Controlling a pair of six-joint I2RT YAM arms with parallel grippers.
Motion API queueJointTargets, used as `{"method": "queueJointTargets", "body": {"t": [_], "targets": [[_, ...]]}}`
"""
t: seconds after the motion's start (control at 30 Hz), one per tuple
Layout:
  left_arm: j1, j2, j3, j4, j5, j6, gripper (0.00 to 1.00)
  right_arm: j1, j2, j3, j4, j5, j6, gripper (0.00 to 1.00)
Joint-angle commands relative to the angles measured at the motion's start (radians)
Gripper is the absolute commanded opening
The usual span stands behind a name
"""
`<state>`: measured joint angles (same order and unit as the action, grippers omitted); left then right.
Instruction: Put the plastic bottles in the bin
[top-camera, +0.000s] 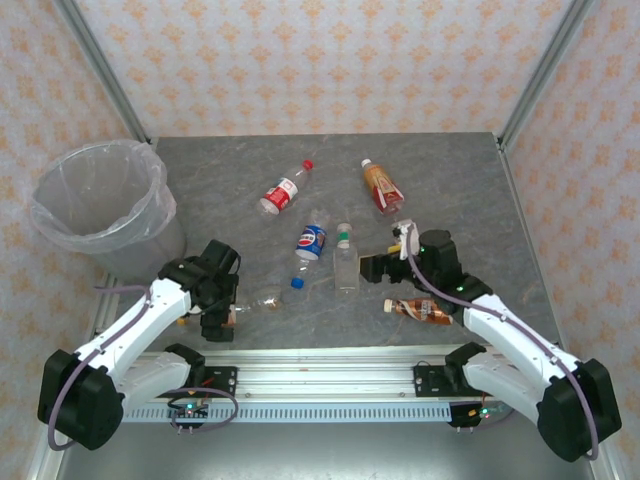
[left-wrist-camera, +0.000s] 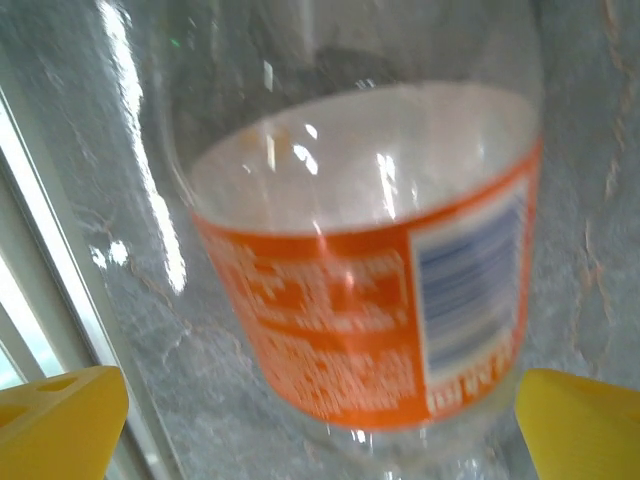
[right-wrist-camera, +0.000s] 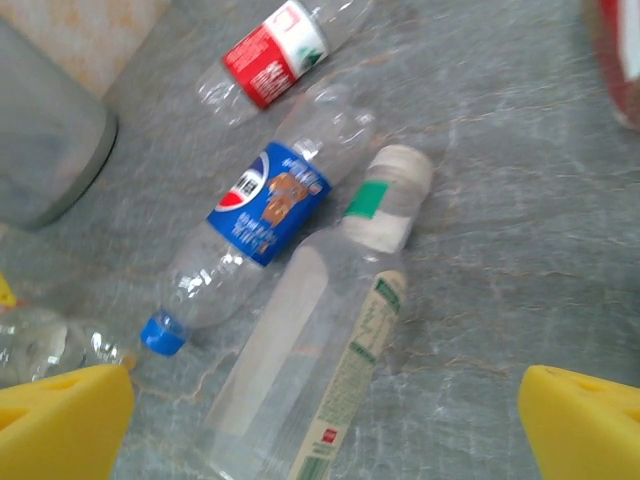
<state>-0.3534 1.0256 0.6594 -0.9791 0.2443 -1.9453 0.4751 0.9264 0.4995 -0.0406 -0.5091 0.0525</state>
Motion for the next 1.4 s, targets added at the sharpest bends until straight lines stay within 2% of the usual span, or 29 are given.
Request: {"method": "queueJointTargets", "body": {"t": [0.0,0.1,0.27,0.4,0.47,0.5,0.67,0.83,1.27,1.37], "targets": [[-0.002,-0.014,-0.014,0.016,-0.09,-0.085,1.0,0.058,0.003,0.029,-0.005,0.046,-0.156,0.99],[0.005,0.013,-0.033,0.037,-0.111,-0.091,1.0,0.096,0.005,0.012,0.021,0.048,-0.219,0.99],[0.023,0.062,-0.113,0.169,-0.08,-0.121,1.0,0.13,0.005,0.009,0.03,0.057,-0.232,0.99],[0.031,0.108,-0.102,0.18,-0.1,-0.077,0.98,0.137,0.002,0.007,0.028,0.058,-0.233,0.99],[0.033,0.118,-0.105,0.22,-0.128,-0.03,0.93,0.138,0.0,0.008,0.032,0.056,-0.23,0.99],[0.036,0.12,-0.107,0.245,-0.148,-0.001,0.87,0.139,0.001,0.008,0.033,0.054,-0.229,0.99],[0.038,0.125,-0.084,0.249,-0.238,0.136,0.74,0.139,-0.006,0.008,0.039,0.059,-0.223,0.99],[0.036,0.12,-0.04,0.245,-0.302,0.286,0.73,0.139,-0.01,0.01,0.046,0.079,-0.235,0.99],[0.025,0.085,-0.01,0.239,-0.316,0.419,0.49,0.139,0.002,0.016,0.088,0.097,-0.25,0.99],[0.019,0.084,-0.011,0.272,-0.311,0.478,0.37,0.139,0.005,0.016,0.093,0.105,-0.251,0.99]]}}
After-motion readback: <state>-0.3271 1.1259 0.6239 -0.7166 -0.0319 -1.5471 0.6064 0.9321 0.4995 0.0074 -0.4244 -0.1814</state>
